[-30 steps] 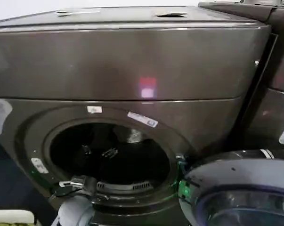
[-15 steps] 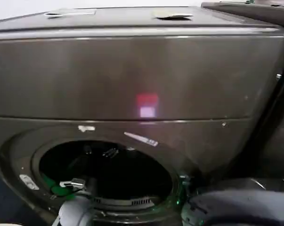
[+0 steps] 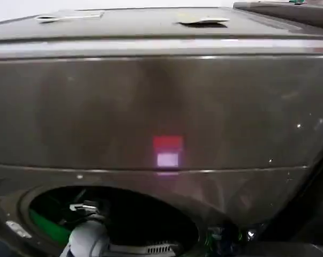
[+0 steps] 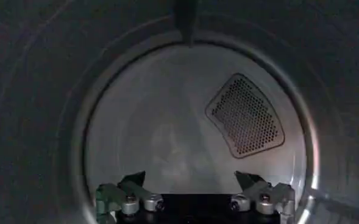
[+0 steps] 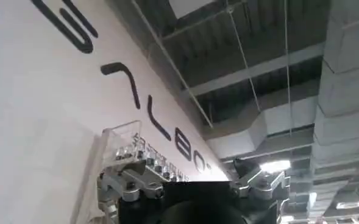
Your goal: Grasp the clothes from the dryer.
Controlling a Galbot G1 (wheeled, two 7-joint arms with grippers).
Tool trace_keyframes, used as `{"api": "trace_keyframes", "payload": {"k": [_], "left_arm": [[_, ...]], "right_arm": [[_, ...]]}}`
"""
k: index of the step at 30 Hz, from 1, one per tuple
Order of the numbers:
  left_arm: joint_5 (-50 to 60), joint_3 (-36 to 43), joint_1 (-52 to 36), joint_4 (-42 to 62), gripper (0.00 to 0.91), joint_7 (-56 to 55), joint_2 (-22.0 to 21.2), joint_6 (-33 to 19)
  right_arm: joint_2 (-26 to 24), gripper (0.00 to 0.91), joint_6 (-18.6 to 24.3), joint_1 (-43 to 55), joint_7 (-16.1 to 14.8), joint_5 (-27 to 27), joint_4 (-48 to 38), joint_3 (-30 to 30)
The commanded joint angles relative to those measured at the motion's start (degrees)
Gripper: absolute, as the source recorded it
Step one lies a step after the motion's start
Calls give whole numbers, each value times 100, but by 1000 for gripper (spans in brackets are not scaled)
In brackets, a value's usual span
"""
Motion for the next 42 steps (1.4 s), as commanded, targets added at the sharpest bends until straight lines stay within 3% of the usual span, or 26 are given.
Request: {"api": "trace_keyframes", "payload": {"k": [1,15,21,29,35,42], "left_arm": [[99,148,-1348,1321,907,89,-622,47],[725,-33,-2958,3905,907,417,-1406,-274],[946,-119,-3573,4882,907,918,-1552,-339],[1740,-101,-4345,6377,907,2781,-1569,-196],[3364,72,-4798,7179,907,4461,-1674,-74],[5077,184,-5391,8057,907,6183,-1519,-906]], "right_arm": [[4,907,23,8,-64,-94,14,-4],[6,907,81,-9,-121,-79,-17,45],[14,907,98,7,-129,-80,-25,45],[-9,907,111,21,-148,-80,-6,44],[23,907,116,37,-170,-77,32,16],[69,907,132,2,-195,-75,34,30]]}}
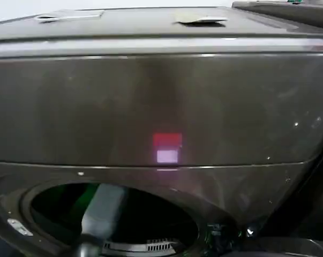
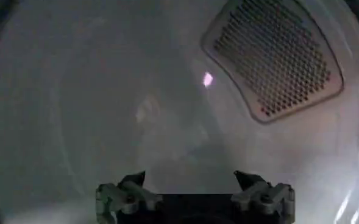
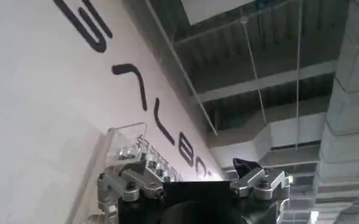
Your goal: Grasp the clothes from the dryer.
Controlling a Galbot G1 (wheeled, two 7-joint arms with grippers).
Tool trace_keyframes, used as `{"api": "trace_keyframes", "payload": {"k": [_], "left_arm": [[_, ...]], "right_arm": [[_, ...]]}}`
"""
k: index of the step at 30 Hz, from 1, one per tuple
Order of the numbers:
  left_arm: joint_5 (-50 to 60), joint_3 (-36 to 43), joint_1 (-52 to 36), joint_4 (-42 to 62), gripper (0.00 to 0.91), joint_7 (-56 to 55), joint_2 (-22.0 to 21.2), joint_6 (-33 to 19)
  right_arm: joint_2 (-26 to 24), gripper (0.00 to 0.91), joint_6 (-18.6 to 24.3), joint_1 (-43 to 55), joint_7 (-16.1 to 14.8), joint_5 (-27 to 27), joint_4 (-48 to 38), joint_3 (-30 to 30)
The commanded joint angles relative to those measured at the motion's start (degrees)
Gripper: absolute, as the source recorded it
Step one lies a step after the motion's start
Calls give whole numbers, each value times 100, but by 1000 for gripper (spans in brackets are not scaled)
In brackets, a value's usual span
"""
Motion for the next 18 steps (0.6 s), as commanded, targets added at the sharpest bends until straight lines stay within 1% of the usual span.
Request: {"api": "trace_keyframes", "payload": {"k": [1,3,5,9,13,18], "left_arm": [[2670,136,-1065,1714,907,2933,85,-708],[2924,200,-1205,1840,907,3205,134,-694],[3265,219,-1288,1915,907,3255,154,-637],[4411,266,-1390,1888,907,3430,176,-546],[4696,347,-1469,1960,907,3433,201,-515],[5027,517,-1339,1915,907,3328,187,-440]], "right_arm": [[31,907,6,1,-9,0,19,-19],[40,907,1,16,-12,1,43,-40],[48,907,1,38,-17,6,64,-58],[74,907,1,7,-31,11,78,-58],[91,907,-5,-29,-38,27,94,-12],[112,907,-7,-46,-40,35,112,-9]]}}
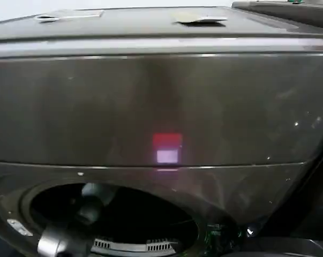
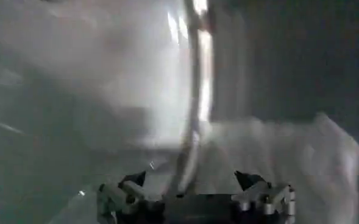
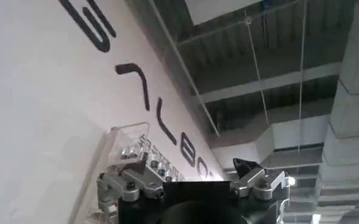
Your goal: Grasp the clothes from the dryer.
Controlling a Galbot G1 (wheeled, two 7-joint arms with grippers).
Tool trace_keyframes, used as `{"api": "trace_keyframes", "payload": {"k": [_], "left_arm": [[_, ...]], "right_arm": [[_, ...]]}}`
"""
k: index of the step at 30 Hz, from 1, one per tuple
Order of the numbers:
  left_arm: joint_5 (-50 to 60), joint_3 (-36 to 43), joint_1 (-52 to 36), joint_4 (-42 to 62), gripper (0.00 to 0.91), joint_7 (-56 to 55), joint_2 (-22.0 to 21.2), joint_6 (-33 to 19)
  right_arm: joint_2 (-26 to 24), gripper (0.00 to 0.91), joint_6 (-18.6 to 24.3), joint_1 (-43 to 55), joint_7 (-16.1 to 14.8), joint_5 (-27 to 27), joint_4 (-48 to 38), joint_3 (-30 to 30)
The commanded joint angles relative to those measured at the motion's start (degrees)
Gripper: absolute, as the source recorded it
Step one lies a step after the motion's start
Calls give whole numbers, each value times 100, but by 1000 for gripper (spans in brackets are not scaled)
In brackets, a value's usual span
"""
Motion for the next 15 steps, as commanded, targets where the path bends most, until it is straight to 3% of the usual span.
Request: {"api": "trace_keyframes", "payload": {"k": [1,11,13,15], "left_arm": [[1520,303,-129,284,907,517,15,6],[1254,573,-71,459,907,448,7,87],[1198,564,-40,470,546,457,3,71],[1144,558,-24,458,80,465,6,64]], "right_arm": [[5,907,-7,-20,-5,2,5,14],[44,907,16,-13,-28,-2,2,22],[44,907,15,-7,-26,-6,4,20],[46,907,15,-3,-26,-8,4,15]]}}
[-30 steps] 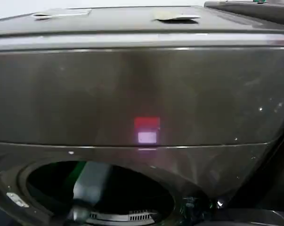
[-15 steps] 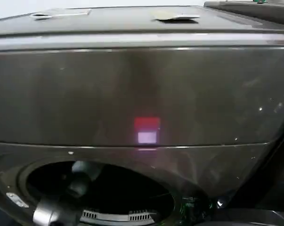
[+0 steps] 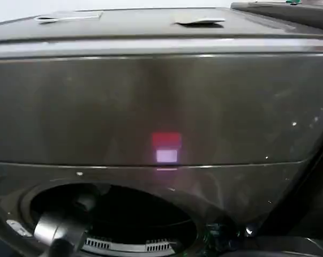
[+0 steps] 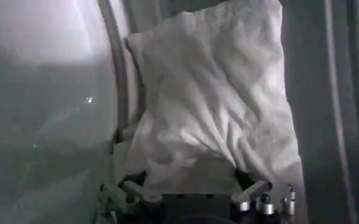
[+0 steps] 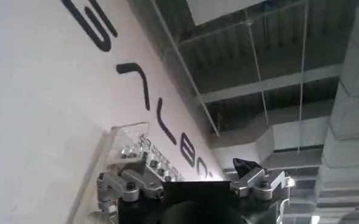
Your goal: Grasp the clothes from the dryer.
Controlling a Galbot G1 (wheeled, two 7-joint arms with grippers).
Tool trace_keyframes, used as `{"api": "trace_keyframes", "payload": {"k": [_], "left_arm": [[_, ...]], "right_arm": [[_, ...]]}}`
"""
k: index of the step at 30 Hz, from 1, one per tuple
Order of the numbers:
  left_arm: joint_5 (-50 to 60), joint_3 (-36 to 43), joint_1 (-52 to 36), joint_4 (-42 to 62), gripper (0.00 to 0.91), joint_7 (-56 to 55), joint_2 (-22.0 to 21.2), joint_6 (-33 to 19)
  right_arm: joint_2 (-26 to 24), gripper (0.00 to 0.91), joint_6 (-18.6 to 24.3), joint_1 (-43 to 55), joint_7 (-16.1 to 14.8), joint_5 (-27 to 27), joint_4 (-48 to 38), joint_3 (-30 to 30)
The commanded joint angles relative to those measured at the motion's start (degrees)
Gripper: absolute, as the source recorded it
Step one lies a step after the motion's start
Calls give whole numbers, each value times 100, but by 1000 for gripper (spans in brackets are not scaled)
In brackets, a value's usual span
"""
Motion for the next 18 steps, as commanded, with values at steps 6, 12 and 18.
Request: {"api": "trace_keyframes", "payload": {"k": [6,12,18], "left_arm": [[43,123,54,143,0,164,8,-38],[-463,-314,102,-62,0,1,-31,-31],[-1703,-893,692,-778,0,-1011,48,226]], "right_arm": [[16,907,13,14,-1,-13,-18,-2],[30,907,23,9,1,-14,-25,2],[3,907,22,47,6,-20,-13,-30]]}}
